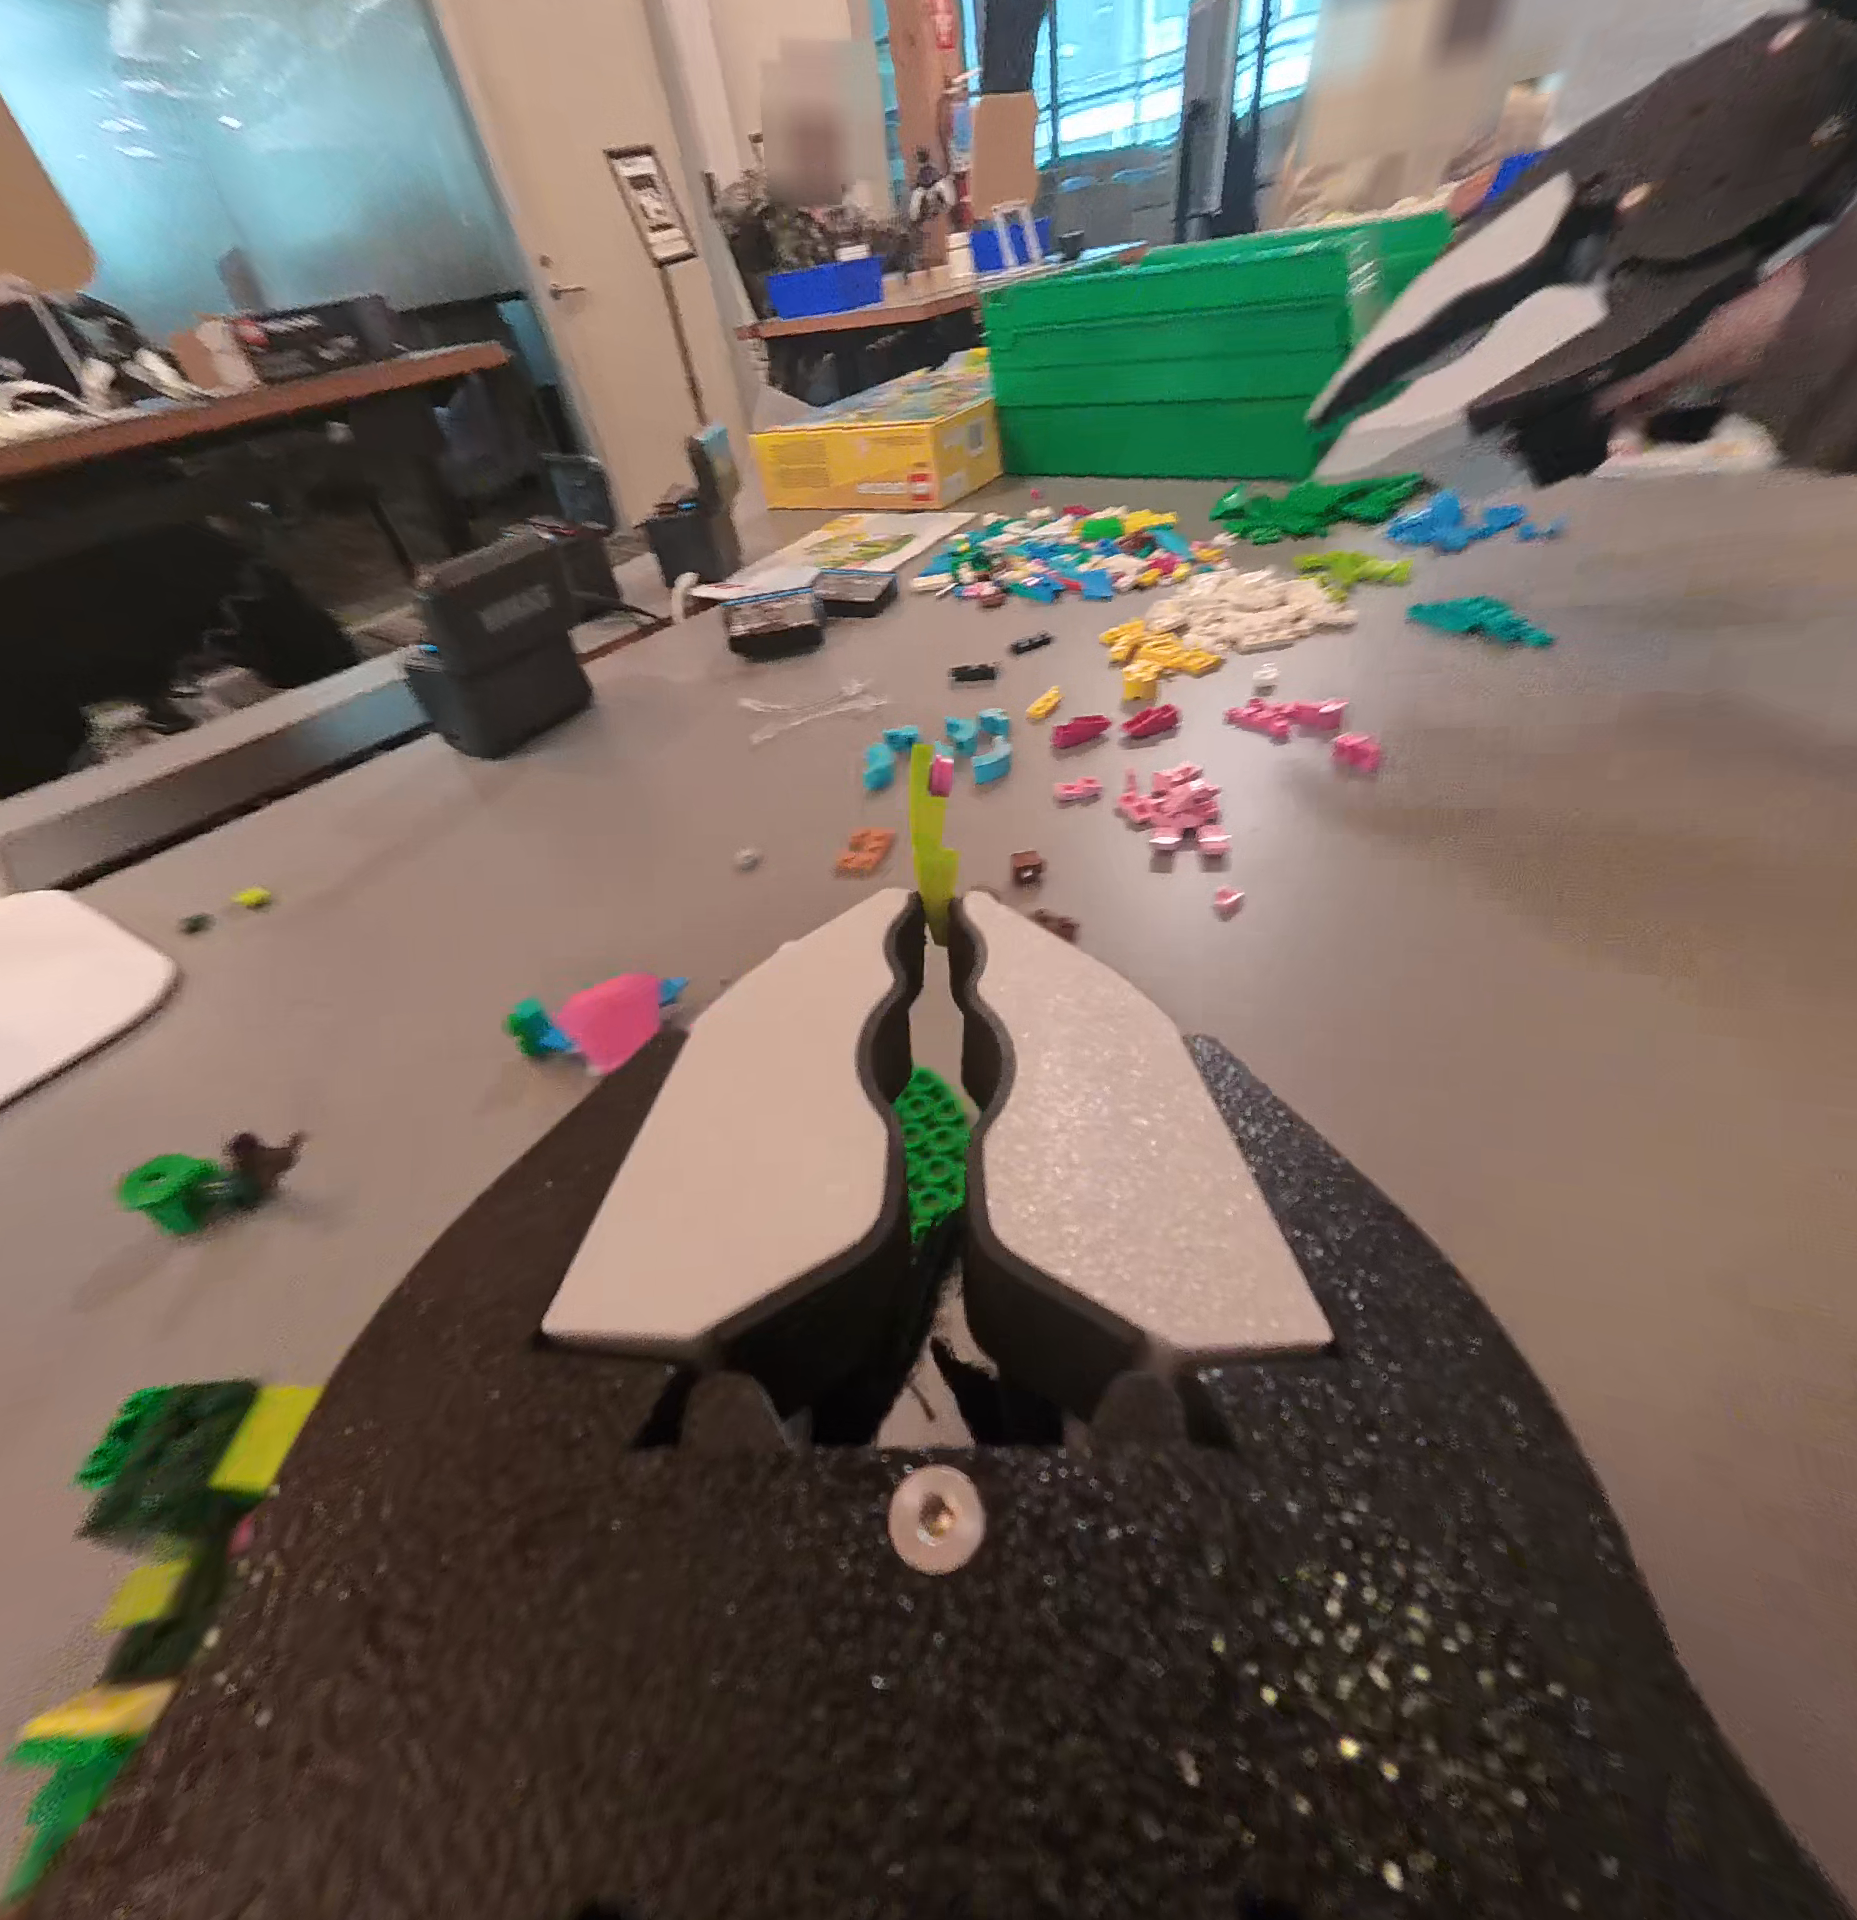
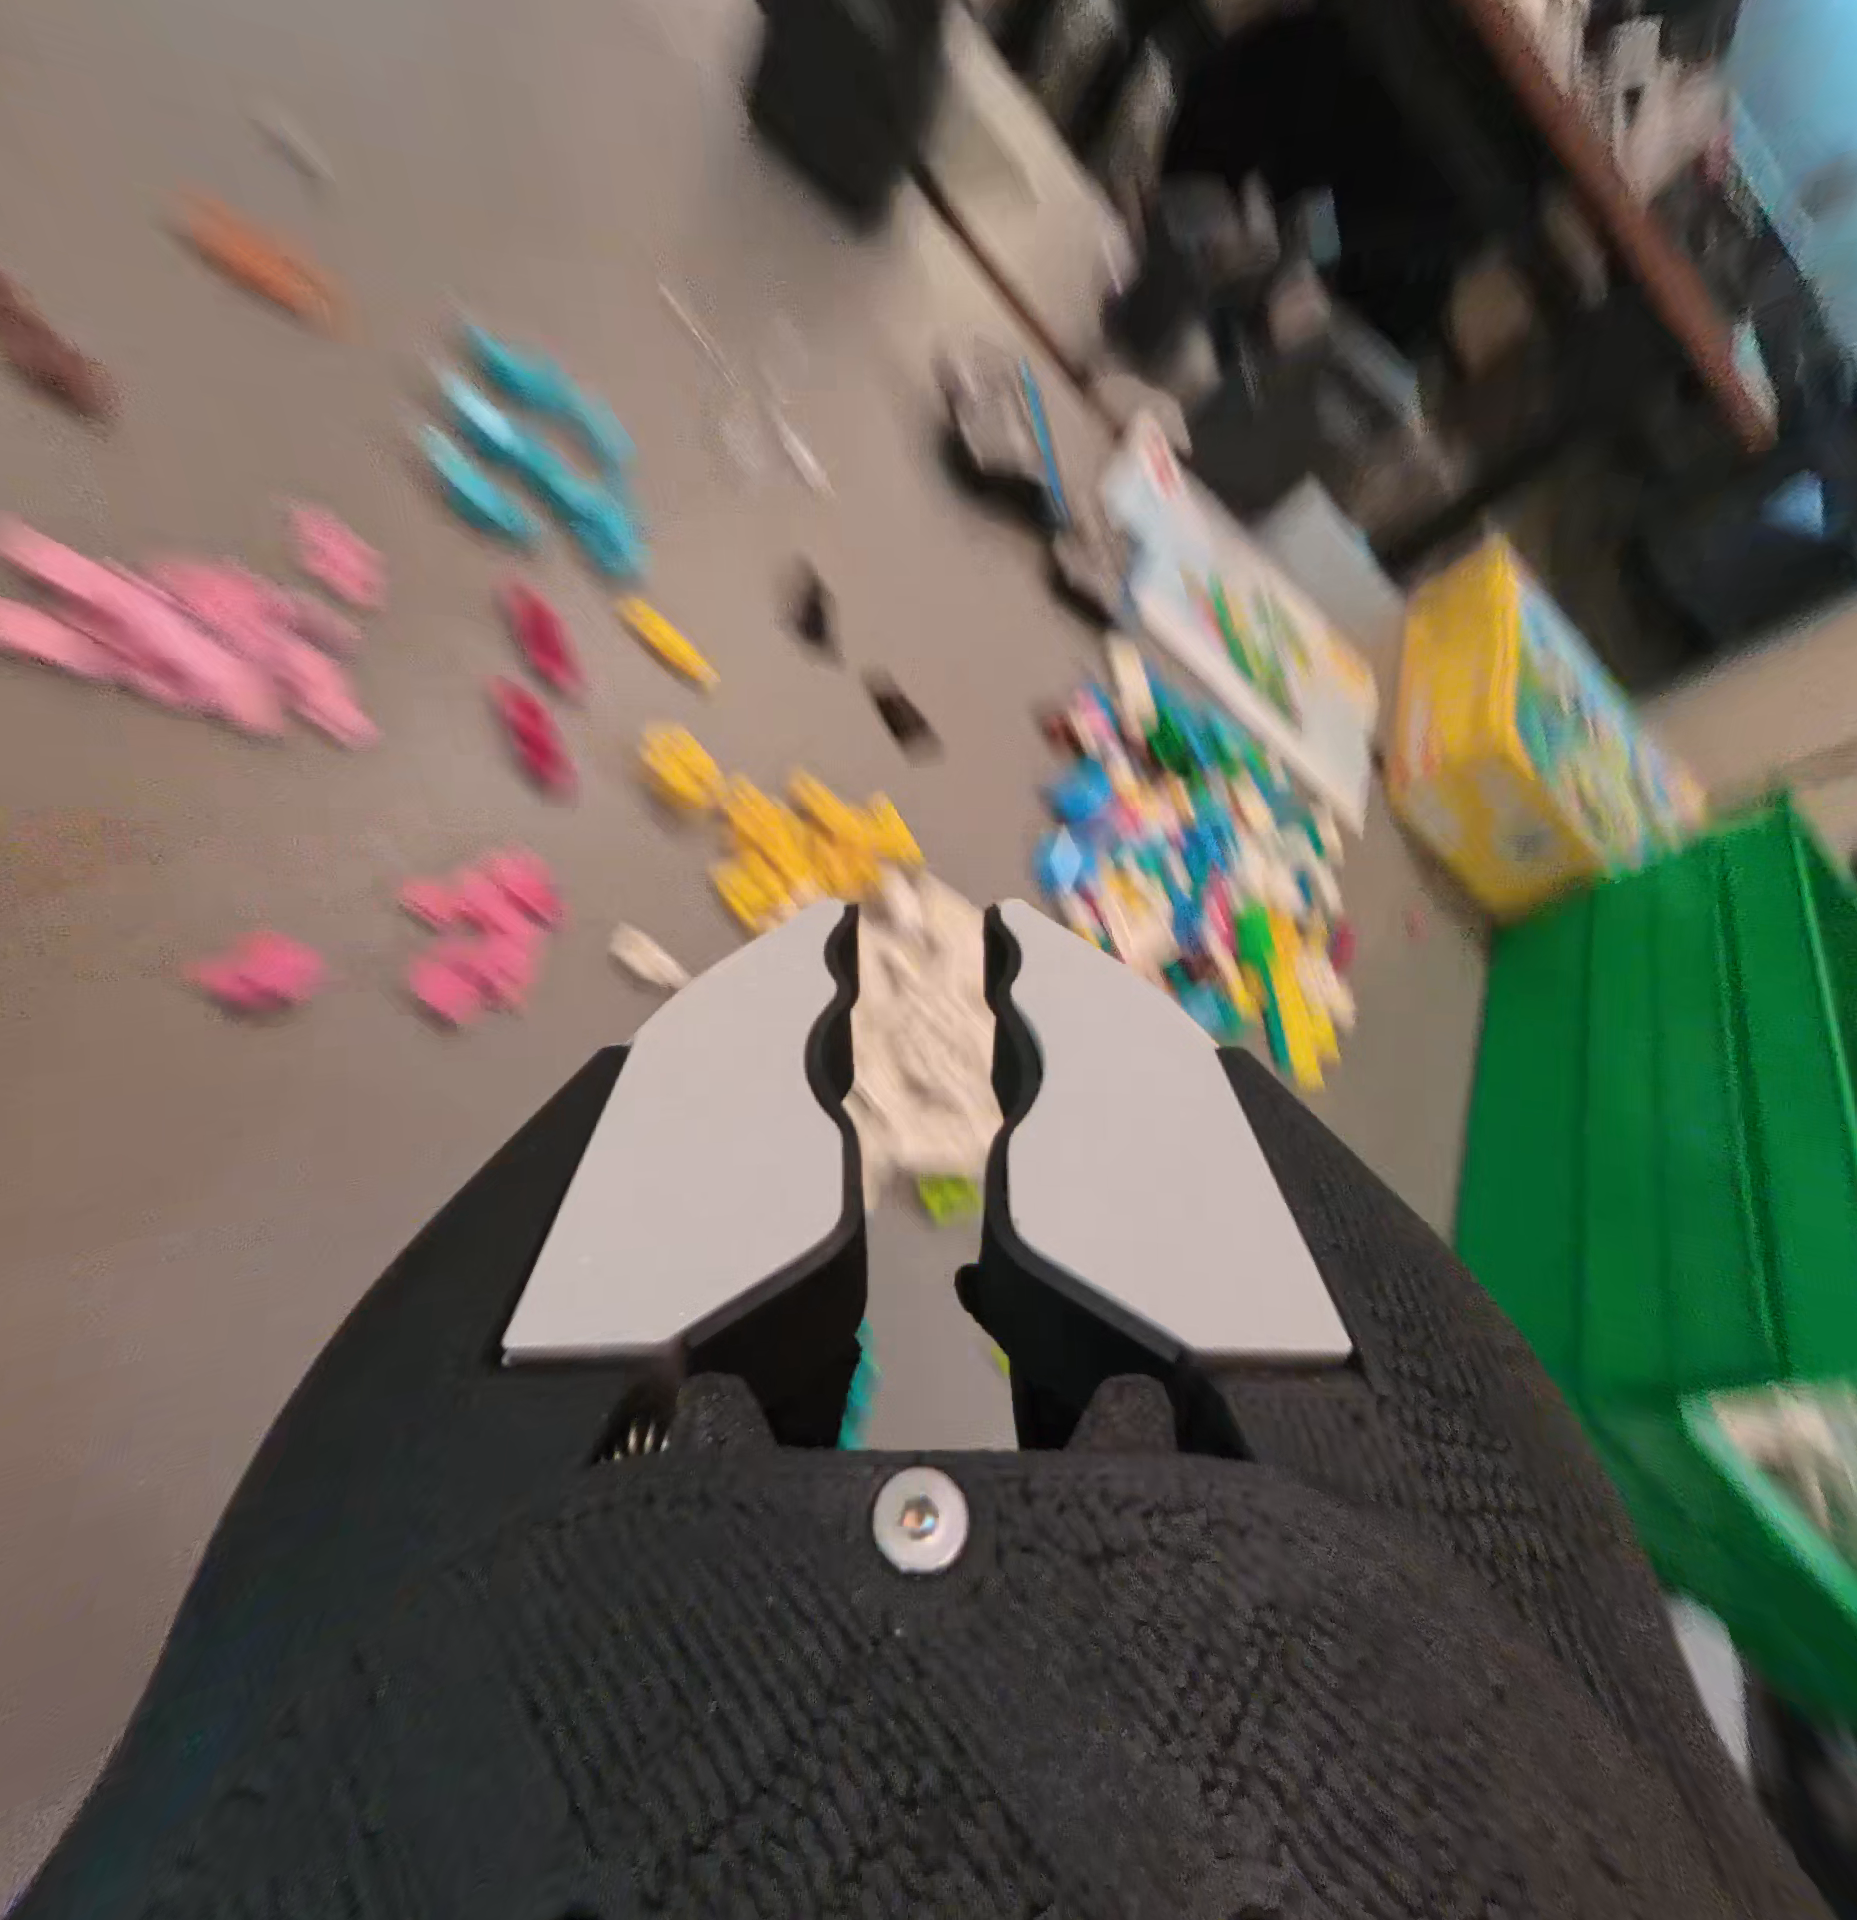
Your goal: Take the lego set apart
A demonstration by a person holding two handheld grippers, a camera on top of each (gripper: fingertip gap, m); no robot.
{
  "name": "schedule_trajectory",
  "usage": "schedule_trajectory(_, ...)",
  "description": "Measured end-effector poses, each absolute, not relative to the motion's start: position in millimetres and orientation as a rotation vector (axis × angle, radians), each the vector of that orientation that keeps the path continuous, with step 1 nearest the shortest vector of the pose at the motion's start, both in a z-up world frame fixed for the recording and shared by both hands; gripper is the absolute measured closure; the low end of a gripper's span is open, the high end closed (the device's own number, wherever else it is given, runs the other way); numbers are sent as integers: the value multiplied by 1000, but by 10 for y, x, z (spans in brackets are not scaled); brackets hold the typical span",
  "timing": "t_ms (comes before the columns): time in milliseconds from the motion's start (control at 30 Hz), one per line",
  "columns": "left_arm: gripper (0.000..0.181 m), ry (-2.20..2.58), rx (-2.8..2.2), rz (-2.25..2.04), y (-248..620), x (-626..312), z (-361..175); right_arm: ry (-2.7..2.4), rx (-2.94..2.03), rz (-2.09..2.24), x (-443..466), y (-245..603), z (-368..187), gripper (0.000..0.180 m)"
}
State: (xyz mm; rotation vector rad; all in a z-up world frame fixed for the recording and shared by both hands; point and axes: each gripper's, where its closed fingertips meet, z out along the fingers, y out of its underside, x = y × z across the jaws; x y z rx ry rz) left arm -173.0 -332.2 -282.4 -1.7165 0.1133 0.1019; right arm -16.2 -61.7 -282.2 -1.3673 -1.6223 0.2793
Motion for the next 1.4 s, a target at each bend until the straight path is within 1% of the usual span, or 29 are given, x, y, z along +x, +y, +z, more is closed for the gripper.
schedule_trajectory(67,177,99,-1700,1,-3299,-1643,-2795,-1668,-1167,437,-536,-1264,-2617,160)
schedule_trajectory(167,177,92,-1686,-100,-3285,-1553,-2777,-1769,-974,704,-959,-2298,-2497,160)
schedule_trajectory(233,177,83,-1671,-108,-3282,-1543,-2756,-1757,-1011,955,-1155,-2808,-2448,160)
schedule_trajectory(333,177,68,-1640,-50,-3281,-1570,-2705,-1612,-1115,1222,-1351,-3149,-2350,170)
schedule_trajectory(500,177,96,-1618,39,-3277,-1550,-2668,-1470,-1256,1428,-1474,-3274,-2353,171)
schedule_trajectory(1033,177,177,-1612,201,-3253,-1496,-2663,-1408,-1379,1457,-1499,-3239,-2423,171)
schedule_trajectory(1100,177,181,-1609,196,-3247,-1476,-2663,-1402,-1397,1467,-1495,-3234,-2431,169)
schedule_trajectory(1167,177,189,-1613,201,-3242,-1465,-2674,-1405,-1407,1492,-1490,-3243,-2436,173)
schedule_trajectory(1267,177,197,-1623,183,-3241,-1455,-2698,-1440,-1412,1492,-1475,-3254,-2454,174)
schedule_trajectory(1400,178,229,-1624,19,-3279,-1371,-2685,-1599,-1259,1495,-1393,-3342,-2418,175)
